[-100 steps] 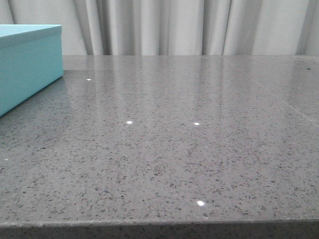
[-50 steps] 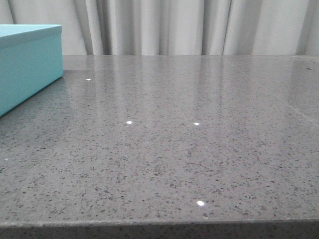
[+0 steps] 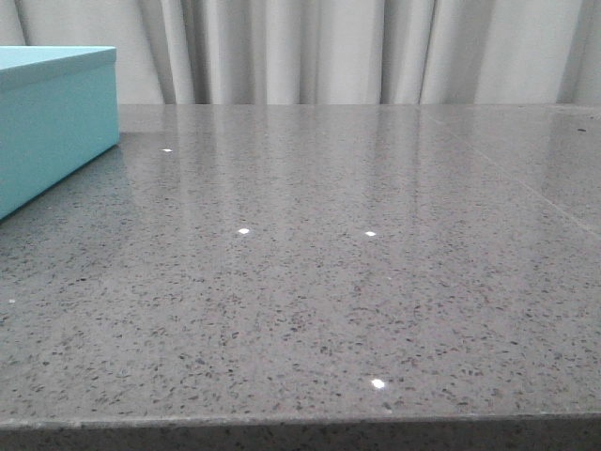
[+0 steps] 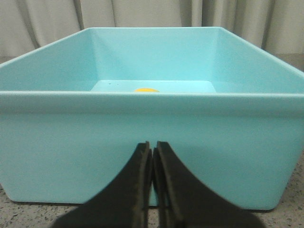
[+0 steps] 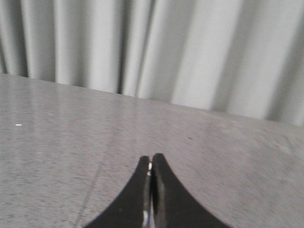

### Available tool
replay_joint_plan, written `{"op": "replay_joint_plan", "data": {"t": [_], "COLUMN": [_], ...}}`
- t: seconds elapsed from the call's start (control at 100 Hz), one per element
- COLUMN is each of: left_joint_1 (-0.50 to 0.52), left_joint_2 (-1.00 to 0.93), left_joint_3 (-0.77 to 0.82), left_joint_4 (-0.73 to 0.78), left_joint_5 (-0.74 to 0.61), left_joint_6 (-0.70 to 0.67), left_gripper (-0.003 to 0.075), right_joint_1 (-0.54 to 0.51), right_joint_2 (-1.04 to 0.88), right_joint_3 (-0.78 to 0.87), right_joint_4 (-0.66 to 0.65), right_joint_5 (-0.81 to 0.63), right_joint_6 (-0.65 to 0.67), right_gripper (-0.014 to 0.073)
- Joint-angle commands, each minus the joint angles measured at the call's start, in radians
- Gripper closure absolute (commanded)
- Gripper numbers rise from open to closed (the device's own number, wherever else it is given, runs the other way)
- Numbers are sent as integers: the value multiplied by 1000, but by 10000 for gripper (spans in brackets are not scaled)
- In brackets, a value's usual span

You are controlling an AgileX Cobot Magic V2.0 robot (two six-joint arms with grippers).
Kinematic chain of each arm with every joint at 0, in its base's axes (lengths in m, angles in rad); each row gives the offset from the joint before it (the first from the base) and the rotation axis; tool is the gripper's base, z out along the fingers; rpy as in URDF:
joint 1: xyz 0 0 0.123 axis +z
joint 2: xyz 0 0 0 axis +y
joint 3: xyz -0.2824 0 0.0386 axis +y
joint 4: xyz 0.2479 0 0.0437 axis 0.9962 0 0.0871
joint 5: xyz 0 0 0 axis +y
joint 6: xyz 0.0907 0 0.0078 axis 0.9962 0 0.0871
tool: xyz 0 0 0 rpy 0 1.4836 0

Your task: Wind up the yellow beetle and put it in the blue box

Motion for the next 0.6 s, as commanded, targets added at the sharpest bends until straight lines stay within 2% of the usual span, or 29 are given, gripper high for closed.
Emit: {"op": "replay_joint_plan", "data": {"t": [0.0, 0.1, 0.22, 0.32, 0.59], "left_joint_1": [-5, -5, -5, -5, -5], "left_joint_2": [-33, -33, -33, -33, -33], "left_joint_3": [7, 7, 7, 7, 7], "left_joint_4": [-10, -10, -10, -10, -10], "left_joint_5": [-85, -85, -85, -85, -85], "left_joint_6": [-11, -11, -11, -11, -11], "left_gripper": [740, 740, 740, 740, 740], "right_joint_1": [-13, -55, -130, -197, -362], "right_joint_2": [9, 9, 9, 0, -109], "right_joint_3": [-12, -12, -12, -12, -12], "right_joint_4": [-51, 34, 150, 265, 672], "right_joint_5": [-91, -90, -100, -142, -289], "right_joint_6": [1, -16, -113, -240, -635], "right_gripper": [708, 708, 708, 708, 708]}}
